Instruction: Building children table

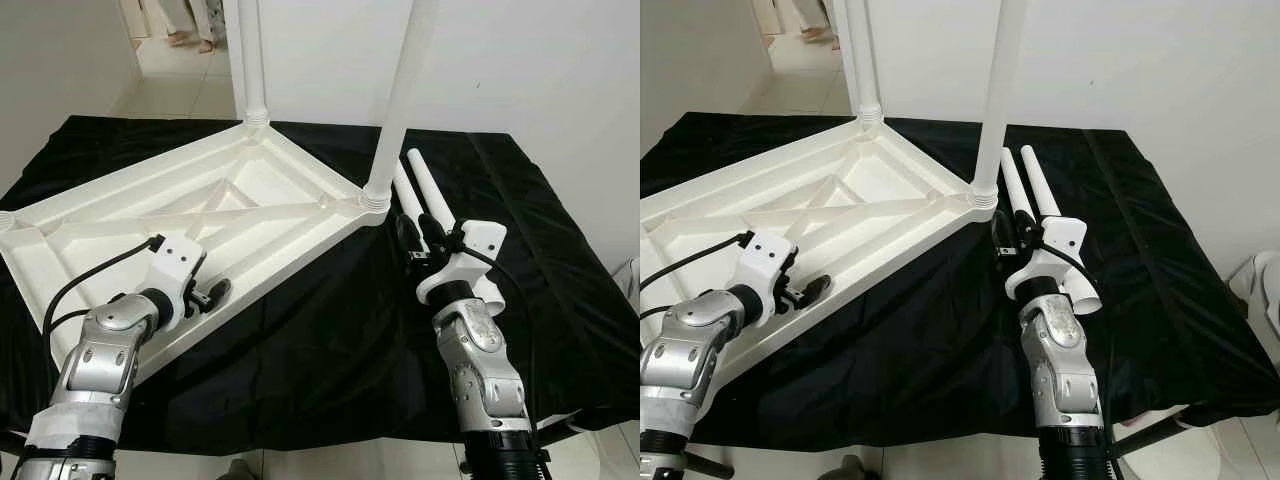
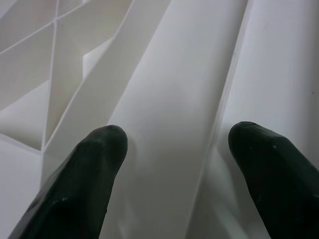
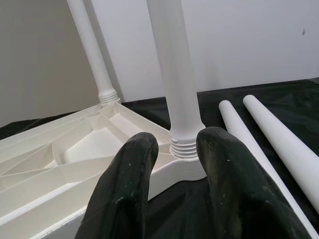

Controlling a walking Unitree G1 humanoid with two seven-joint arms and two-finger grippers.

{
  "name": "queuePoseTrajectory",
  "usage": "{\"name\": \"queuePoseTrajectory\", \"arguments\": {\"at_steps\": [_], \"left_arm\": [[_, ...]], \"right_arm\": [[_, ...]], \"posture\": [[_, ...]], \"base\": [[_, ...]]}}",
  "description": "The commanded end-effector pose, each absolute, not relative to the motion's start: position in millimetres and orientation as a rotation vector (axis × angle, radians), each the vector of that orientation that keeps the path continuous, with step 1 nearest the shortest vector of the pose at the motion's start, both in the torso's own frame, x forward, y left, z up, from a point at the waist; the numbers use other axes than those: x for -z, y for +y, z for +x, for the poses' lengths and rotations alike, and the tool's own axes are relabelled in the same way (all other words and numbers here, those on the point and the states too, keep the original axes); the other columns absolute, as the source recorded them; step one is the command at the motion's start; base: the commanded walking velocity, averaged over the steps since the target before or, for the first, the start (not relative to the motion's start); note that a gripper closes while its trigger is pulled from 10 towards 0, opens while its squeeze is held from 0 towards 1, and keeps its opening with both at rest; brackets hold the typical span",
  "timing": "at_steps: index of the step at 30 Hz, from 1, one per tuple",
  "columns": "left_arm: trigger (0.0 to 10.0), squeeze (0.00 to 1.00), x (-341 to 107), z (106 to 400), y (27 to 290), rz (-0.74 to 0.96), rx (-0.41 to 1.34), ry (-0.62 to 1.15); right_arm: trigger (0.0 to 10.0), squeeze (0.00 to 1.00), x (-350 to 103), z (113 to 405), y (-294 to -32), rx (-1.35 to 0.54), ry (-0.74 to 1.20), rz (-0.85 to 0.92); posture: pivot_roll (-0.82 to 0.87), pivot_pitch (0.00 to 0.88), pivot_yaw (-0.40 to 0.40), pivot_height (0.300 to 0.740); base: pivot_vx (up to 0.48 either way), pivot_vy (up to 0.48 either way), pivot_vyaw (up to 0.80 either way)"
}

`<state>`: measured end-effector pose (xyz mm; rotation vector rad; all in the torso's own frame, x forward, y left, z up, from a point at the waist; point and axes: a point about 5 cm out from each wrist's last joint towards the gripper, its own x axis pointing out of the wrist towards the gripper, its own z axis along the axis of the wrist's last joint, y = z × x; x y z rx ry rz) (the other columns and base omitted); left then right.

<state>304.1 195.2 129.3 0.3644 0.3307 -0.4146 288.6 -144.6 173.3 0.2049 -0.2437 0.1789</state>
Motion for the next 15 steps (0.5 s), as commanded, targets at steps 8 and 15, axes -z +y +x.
{"name": "queuePoseTrajectory", "arguments": {"at_steps": [8,15], "left_arm": [[1.2,0.00,-117.9,304.4,184.0,0.384,0.514,0.415],[0.0,0.00,-119.1,310.4,172.0,0.419,0.577,0.421]], "right_arm": [[10.0,0.00,-173.8,289.9,-145.6,-0.177,-0.250,0.199],[10.0,0.00,-175.0,290.3,-147.2,-0.170,-0.254,0.196]], "posture": [[0.07,0.020,-0.007,0.740],[0.06,0.023,0.003,0.740]], "base": [[0.000,0.000,0.00],[0.000,0.000,0.00]]}}
